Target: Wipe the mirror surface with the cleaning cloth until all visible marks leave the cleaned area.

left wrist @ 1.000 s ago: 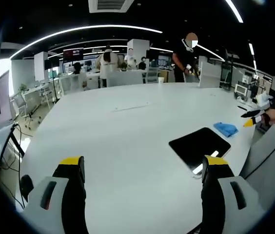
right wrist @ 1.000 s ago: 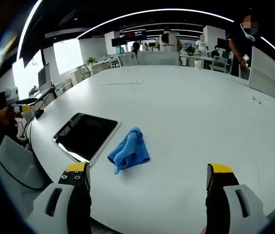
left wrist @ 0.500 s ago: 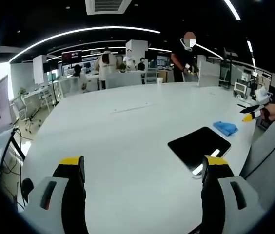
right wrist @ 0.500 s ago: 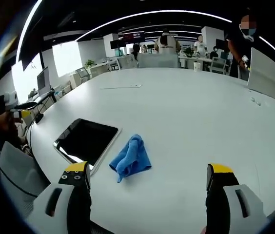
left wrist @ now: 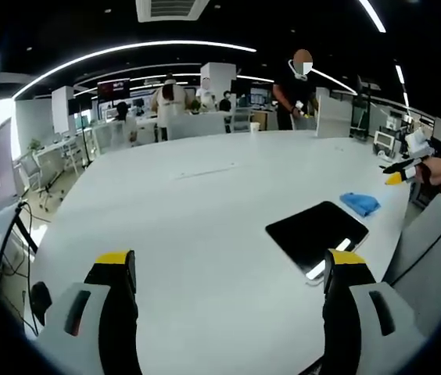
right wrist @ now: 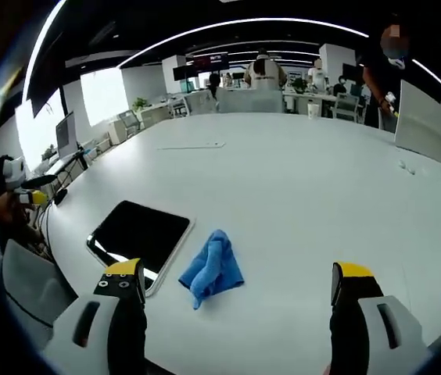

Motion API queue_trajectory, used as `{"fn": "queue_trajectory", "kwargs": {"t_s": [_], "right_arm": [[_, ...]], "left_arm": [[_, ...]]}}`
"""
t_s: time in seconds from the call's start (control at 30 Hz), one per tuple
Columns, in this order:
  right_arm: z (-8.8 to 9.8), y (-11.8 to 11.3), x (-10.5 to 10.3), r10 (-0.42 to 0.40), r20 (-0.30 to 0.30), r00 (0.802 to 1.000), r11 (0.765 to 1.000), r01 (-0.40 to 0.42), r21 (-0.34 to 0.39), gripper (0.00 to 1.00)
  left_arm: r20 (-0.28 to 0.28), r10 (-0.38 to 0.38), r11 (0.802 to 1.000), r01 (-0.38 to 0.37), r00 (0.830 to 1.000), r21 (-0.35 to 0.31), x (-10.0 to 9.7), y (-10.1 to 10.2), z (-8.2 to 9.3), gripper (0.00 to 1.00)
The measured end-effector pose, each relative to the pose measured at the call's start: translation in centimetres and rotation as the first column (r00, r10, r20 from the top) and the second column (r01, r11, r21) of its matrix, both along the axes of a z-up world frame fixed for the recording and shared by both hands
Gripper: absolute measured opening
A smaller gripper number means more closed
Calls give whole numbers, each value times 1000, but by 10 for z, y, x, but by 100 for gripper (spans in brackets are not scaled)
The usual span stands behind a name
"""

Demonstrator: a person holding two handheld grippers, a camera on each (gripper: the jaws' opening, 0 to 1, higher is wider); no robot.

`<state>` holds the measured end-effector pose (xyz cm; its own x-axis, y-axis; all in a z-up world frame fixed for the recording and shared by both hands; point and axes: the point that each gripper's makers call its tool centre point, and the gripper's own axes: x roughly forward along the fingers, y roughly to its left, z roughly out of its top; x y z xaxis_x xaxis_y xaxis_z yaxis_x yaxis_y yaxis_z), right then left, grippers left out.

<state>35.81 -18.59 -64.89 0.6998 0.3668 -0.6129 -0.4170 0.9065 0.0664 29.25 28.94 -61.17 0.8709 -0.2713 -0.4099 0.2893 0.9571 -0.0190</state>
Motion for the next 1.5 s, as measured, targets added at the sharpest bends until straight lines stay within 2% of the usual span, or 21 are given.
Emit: {"fn": "queue_trajectory", "kwargs": {"t_s": [0.17, 0.23, 0.3, 0.57, 0.6, 0.63, 0.67, 0.77, 0.9, 0.97, 1.13, 1.4, 1.5], "right_arm": [[14, 8, 7, 14, -9, 1000, 1000, -14, -7, 98], [19, 16, 9, 38, -24, 999, 999, -38, -5, 96], [22, 19, 12, 48, -44, 998, 998, -49, -33, 93], [33, 35, 24, 76, -112, 991, 995, -83, -61, 92], [31, 36, 24, 88, -122, 989, 993, -97, -73, 91], [25, 32, 22, 92, -169, 981, 988, -112, -110, 89], [21, 32, 21, 99, -191, 977, 985, -123, -119, 88], [11, 33, 23, 75, -243, 967, 991, -100, -92, 88], [3, 33, 24, 74, -275, 959, 990, -103, -95, 86], [-5, 35, 19, 95, -312, 945, 984, -136, -113, 84], [-19, 44, 17, 104, -351, 930, 983, -149, -104, 81], [-53, 53, 14, 101, -446, 889, 987, -147, -69, 55], [-62, 53, 17, 84, -455, 886, 988, -132, -76, 48]], "left_arm": [[-5, -8, 1000, 8, 1000, 0, -2, -3, -2, 99], [-5, -9, 1000, 9, 1000, -1, -2, -5, -2, 99], [-4, -10, 1000, 10, 1000, -3, -3, -6, -4, 99], [-10, -12, 1000, 12, 1000, -16, -8, -10, -14, 99], [-14, -13, 1000, 13, 1000, -17, -8, -10, -16, 99], [-18, -14, 1000, 14, 1000, -18, -7, -11, -18, 99], [-20, -16, 1000, 15, 1000, -22, -7, -11, -18, 99], [-4, -27, 999, 27, 1000, -40, -4, -15, -14, 99], [1, -39, 999, 39, 999, -34, -2, -15, -11, 99], [1, -40, 999, 40, 999, -32, -3, -14, -11, 99], [-17, -39, 999, 39, 999, -29, -3, -9, -19, 99], [-21, -40, 999, 40, 999, -27, -1, -11, -21, 99], [-35, -40, 999, 39, 999, -21, -1, -10, -24, 99]]}}
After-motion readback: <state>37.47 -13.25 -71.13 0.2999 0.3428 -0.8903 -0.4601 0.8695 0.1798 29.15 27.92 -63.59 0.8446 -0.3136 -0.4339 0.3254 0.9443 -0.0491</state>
